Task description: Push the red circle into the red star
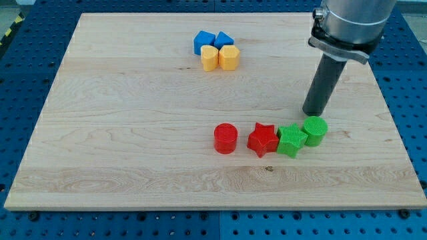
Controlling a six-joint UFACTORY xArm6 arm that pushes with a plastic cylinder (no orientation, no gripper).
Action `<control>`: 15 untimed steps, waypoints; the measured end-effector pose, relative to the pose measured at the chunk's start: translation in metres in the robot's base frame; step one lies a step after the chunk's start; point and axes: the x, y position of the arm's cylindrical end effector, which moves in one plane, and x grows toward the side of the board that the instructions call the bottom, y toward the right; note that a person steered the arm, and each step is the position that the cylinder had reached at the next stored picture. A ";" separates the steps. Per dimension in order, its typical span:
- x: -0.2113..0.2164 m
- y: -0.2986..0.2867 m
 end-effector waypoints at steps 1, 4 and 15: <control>0.014 0.000; -0.044 -0.027; 0.054 -0.165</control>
